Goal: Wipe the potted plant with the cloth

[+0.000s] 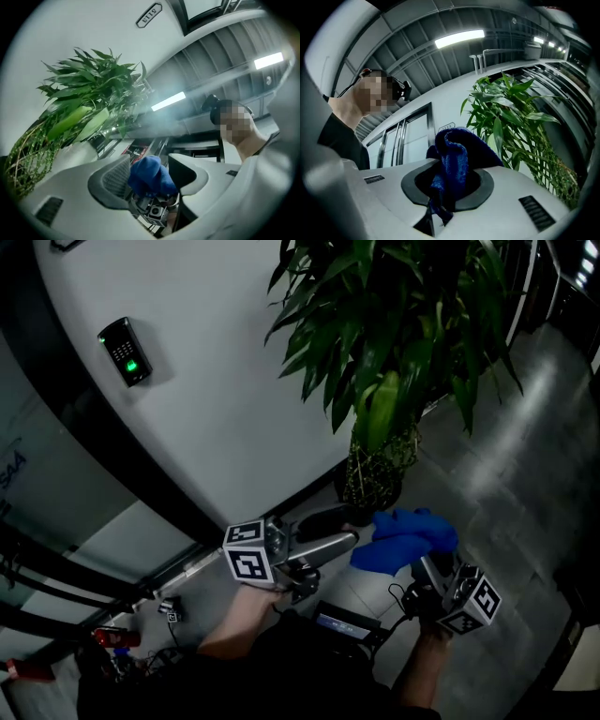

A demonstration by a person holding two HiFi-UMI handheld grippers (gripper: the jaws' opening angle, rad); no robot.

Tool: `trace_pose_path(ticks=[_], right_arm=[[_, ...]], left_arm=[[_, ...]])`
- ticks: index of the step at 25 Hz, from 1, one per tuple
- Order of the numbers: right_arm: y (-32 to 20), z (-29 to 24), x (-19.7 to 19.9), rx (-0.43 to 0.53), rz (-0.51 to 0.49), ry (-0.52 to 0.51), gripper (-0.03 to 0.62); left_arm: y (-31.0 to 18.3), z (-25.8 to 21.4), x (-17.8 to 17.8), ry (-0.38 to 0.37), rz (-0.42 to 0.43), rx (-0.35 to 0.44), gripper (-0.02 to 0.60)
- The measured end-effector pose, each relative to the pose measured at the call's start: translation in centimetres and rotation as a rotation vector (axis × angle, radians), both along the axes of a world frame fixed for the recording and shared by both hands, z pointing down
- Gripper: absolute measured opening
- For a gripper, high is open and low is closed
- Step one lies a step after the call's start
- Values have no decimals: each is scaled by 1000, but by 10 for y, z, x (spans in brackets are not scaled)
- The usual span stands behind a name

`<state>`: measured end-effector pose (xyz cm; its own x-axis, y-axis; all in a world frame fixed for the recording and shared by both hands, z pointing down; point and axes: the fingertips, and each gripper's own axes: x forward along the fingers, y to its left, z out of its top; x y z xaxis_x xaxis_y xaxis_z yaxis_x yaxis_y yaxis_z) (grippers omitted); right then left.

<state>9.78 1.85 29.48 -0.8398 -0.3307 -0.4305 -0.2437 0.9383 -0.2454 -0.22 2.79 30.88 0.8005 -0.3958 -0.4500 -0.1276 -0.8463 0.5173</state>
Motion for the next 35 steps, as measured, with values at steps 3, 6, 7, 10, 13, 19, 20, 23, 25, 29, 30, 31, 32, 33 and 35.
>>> trace_pose_path(ticks=[3, 6, 7, 10, 13, 19, 20, 23, 25, 29, 30, 31, 32, 33, 35], right_arm=[[8, 11, -16, -57, 32, 48, 75], [11, 17, -31, -92, 50, 72, 75], [10, 18, -36, -97, 50, 75, 75], [9, 21, -44, -118, 54, 85, 75], [12, 23, -48, -137, 58, 102, 75], [20, 28, -56, -172, 53, 117, 75], [19, 30, -57, -181, 52, 116, 75], [17, 32, -59, -202, 52, 109, 75], [17, 33, -58, -206, 51, 105, 74], [16, 33, -59, -206, 49, 100, 75], [16, 33, -59, -207, 49, 99, 75], [15, 34, -59, -208, 49, 98, 74], [14, 35, -59, -210, 49, 98, 75], [13, 35, -59, -211, 48, 97, 75], [13, 35, -58, -212, 46, 93, 75]], left_arm=[[12, 9, 0, -12, 53, -64, 268], [17, 16, -10, -17, 65, -93, 268], [17, 18, -15, -19, 58, -98, 268], [14, 22, -25, -7, 45, -116, 268], [15, 26, -28, 20, 58, -135, 268], [24, 28, -32, 39, 78, -148, 268], [24, 28, -34, 40, 80, -148, 268], [24, 29, -37, 42, 80, -150, 268], [24, 30, -38, 42, 79, -150, 268], [24, 31, -40, 43, 80, -149, 268], [23, 31, -40, 42, 79, -151, 268], [23, 32, -41, 42, 78, -152, 268], [22, 32, -41, 41, 78, -154, 268], [21, 32, -41, 42, 77, -154, 268], [20, 32, -41, 43, 75, -154, 268]])
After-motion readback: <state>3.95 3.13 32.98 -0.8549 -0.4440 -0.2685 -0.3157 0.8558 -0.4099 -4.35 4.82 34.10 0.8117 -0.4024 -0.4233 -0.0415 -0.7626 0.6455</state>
